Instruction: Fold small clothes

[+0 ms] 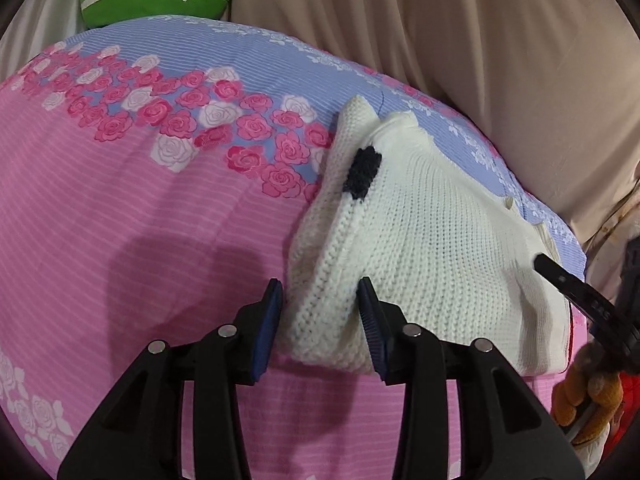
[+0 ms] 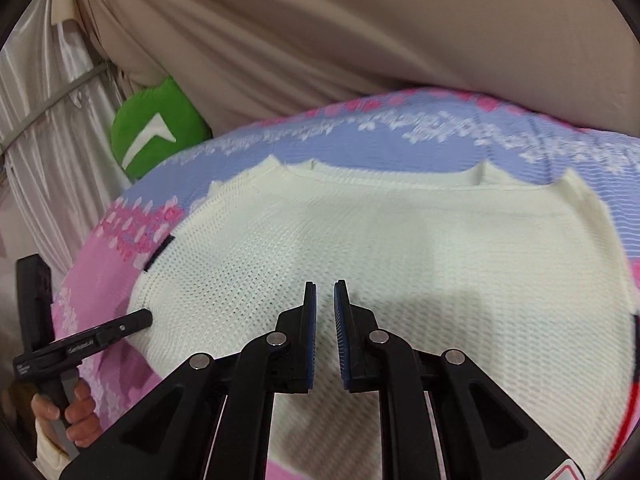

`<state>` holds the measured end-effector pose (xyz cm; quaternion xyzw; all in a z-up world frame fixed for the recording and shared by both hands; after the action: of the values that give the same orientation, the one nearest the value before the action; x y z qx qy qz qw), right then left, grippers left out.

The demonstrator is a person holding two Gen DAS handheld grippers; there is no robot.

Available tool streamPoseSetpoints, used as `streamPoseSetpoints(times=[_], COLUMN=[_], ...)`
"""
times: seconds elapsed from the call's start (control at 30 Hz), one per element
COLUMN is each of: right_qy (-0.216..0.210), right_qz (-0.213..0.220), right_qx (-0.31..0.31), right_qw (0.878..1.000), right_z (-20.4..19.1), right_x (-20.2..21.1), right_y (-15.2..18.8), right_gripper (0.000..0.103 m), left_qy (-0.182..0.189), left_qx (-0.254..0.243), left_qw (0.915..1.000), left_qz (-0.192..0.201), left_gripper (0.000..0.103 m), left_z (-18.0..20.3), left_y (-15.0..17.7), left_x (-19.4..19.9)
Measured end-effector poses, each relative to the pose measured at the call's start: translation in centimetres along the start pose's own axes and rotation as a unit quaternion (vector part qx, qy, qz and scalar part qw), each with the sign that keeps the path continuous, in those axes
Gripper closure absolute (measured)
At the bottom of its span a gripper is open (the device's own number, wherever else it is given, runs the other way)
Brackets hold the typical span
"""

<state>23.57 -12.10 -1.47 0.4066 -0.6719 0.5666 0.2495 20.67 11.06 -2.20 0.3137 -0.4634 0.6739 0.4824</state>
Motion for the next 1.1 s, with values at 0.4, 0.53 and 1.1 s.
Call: streamPoseSetpoints(times=[0.4,0.53,1.1], right_qy=[0.058,0.051,0.137], right_qz=[0.032,0.04,0.102], right_qx=[0.026,0.02,-0.158], right_qw=[0.997,0.998,0.973], right_z=[-1.5,-1.4,18.4], right_x=[-0.7,-0.4,8.0], right_y=[-1.5,-1.5,-0.1], right_gripper=[0.09,0.09,0.044], left_qy=[-0.053,-0.082,-0.077], left_qx=[-0.016,-0.032,-0.061], left_qw=[0.9979,0.9952,0.9941], left_qz=[0.033,0.042,0.047], left_gripper=[0.064,0.064,0.054], left_z=[0.2,1.0,2.8], left_y=[0.1,0.4,-0.4], left_x=[1.2,1.2,0.1])
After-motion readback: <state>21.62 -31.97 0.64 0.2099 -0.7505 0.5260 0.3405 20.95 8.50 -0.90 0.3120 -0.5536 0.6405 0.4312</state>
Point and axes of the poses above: each gripper's, at about its wrist camera, not at the fingertips, and x roughly against the way its jaws point, z to its right, y to its underside, the point moved 5 cm from there along -x, roughly the way its jaws point, and after that the axes turned 13 degrees about -z, right-handed, at the moved point
